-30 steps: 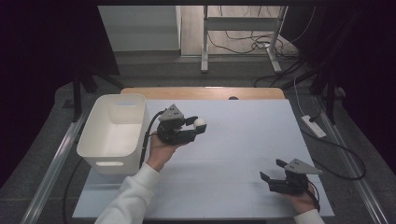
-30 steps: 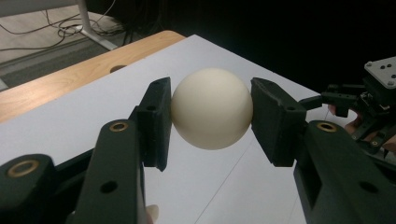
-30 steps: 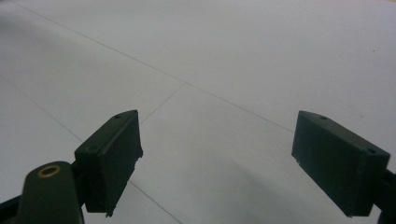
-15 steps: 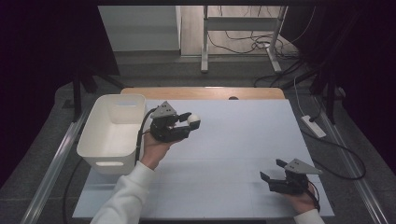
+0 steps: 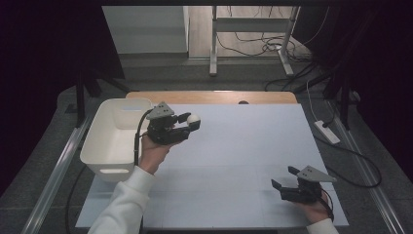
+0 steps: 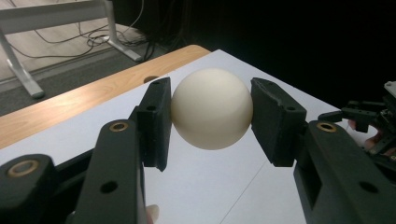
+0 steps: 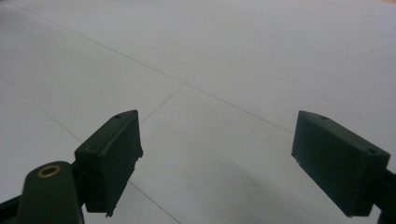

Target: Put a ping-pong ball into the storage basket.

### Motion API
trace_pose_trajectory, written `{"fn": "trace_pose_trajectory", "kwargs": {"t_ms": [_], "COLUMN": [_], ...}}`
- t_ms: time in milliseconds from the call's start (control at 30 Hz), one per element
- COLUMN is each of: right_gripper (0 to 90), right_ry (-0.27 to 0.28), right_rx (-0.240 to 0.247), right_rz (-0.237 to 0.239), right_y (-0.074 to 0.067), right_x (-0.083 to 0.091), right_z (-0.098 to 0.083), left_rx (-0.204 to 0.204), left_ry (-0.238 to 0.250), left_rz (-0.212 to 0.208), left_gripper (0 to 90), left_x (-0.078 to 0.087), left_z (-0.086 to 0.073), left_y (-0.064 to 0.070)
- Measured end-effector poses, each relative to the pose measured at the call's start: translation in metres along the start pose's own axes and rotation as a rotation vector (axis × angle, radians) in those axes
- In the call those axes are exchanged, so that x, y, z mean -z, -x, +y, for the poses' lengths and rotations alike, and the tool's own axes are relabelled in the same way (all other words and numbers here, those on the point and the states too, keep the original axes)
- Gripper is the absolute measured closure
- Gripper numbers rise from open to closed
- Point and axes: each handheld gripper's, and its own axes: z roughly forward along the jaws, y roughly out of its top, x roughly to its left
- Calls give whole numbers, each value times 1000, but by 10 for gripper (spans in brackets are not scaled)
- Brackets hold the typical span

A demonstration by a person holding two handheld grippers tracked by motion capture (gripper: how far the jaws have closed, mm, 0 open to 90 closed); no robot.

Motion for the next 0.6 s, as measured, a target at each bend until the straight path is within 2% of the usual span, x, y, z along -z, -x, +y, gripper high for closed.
{"fn": "trace_pose_trajectory", "kwargs": {"t_ms": [600], "right_gripper": [156], "right_ry": [9], "right_rx": [0], "right_rz": [7], "right_y": [-1], "right_x": [1], "right_z": [1], "left_rx": [34], "left_ry": [14], "left_rz": [71], "left_gripper": [510], "left_x": [28], "left_z": [-2], "left_y": [-22]}}
